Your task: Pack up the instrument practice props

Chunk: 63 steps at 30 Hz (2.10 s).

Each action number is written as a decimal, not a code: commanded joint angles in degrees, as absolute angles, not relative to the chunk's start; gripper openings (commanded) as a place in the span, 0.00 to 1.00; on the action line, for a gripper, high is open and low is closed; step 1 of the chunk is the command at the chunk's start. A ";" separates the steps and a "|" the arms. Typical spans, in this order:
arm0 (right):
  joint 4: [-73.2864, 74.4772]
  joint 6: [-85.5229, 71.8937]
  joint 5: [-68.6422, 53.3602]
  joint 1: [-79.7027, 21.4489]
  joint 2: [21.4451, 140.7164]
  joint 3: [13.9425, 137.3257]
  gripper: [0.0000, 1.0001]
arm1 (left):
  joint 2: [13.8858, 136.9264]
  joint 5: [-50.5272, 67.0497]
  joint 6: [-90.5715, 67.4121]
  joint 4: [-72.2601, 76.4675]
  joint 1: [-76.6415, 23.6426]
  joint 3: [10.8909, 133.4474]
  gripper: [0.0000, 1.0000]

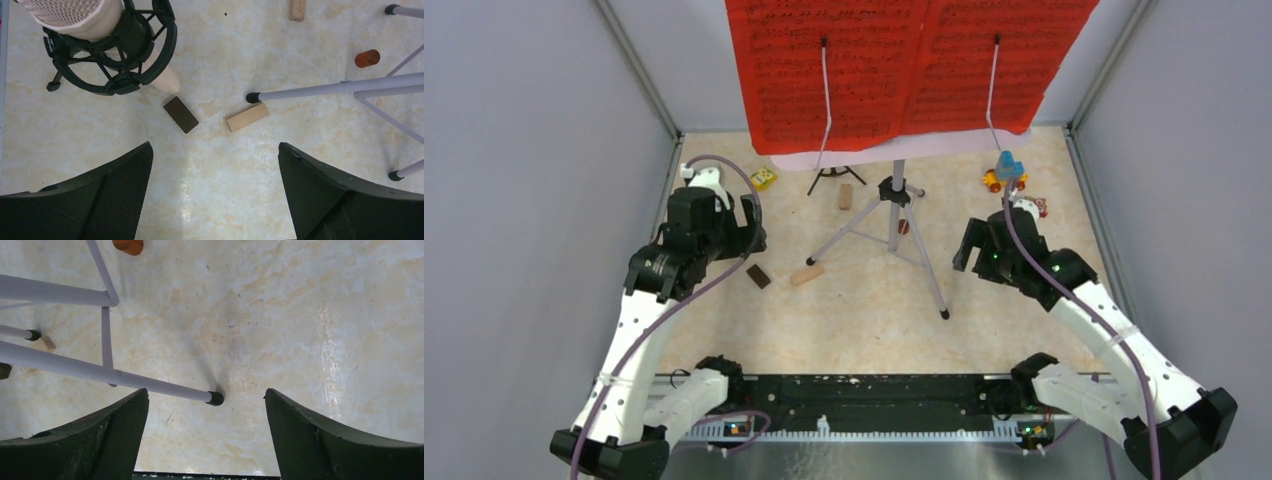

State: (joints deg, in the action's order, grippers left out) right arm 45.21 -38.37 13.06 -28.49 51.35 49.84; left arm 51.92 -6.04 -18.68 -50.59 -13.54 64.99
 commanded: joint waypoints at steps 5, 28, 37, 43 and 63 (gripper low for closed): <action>55.41 -37.03 13.49 -29.00 58.94 57.46 0.93 | 53.08 -9.99 -21.24 -54.71 -13.44 71.18 0.99; 44.48 -25.39 19.87 -28.97 33.08 61.50 0.99 | 34.73 -8.46 -6.66 -41.82 -13.36 86.51 0.99; 41.76 -10.86 -2.15 -28.99 37.79 82.46 0.99 | 44.40 2.41 -5.17 -41.26 -16.04 113.13 0.98; 40.32 -11.80 -14.62 -29.00 42.74 94.76 0.99 | 50.19 11.82 -8.31 -39.71 -21.37 112.17 0.98; 28.61 -12.49 -30.60 -31.19 54.35 97.09 0.92 | 64.20 0.57 6.28 -41.87 -58.37 116.32 0.98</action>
